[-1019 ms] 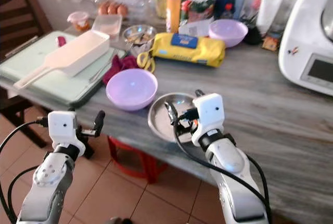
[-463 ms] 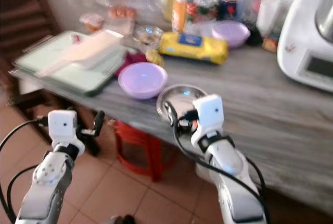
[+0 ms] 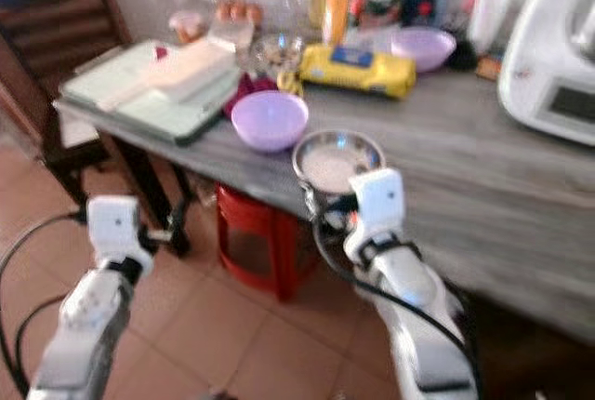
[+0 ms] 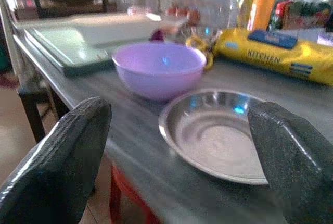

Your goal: Setting the table

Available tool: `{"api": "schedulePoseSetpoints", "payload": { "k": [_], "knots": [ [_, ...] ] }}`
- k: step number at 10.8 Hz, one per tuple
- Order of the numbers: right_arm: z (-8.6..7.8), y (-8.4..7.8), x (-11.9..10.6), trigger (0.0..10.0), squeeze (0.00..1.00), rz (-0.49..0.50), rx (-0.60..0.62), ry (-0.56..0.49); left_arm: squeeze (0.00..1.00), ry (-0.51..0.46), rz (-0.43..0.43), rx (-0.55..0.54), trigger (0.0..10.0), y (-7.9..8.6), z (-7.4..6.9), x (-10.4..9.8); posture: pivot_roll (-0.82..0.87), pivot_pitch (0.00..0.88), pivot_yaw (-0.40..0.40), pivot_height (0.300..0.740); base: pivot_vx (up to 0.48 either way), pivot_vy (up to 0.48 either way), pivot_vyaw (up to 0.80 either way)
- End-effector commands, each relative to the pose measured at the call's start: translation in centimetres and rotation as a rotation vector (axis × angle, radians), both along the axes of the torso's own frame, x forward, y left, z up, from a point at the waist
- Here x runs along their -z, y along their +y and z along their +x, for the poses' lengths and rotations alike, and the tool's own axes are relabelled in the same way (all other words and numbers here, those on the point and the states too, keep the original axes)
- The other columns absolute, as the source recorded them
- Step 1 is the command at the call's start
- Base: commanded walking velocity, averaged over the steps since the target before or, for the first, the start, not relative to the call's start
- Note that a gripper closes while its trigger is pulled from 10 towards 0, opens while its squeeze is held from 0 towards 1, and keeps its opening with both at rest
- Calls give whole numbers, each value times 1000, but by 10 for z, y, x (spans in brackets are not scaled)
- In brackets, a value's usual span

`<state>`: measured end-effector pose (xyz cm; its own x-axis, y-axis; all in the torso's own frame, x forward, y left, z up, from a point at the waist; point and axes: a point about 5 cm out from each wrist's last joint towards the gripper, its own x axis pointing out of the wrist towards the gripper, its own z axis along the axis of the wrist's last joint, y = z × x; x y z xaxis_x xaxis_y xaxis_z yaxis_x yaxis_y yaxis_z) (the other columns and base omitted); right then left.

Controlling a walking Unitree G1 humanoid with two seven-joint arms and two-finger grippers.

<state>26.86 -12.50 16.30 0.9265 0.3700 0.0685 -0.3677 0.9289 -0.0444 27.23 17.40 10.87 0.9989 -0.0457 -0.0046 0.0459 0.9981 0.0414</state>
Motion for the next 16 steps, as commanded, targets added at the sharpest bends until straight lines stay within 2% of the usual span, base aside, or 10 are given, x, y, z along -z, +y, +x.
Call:
{"api": "schedulePoseSetpoints", "payload": {
  "k": [1,6,16],
  "knots": [
    [0,0,-1,10000,0,-2,-3,-1,0,15,-5,-4,10000,0,-1,3,-25,73,51,740,-281,0,0],
    [2,-2,-1,10000,0,-1,3,4,0,15,-6,7,10000,-3,1,4,-30,74,51,740,-283,0,0],
    [4,-1,0,10000,0,-2,-5,13,0,14,-4,24,10000,-7,1,5,-29,77,48,740,-279,0,-494]
  ]
}}
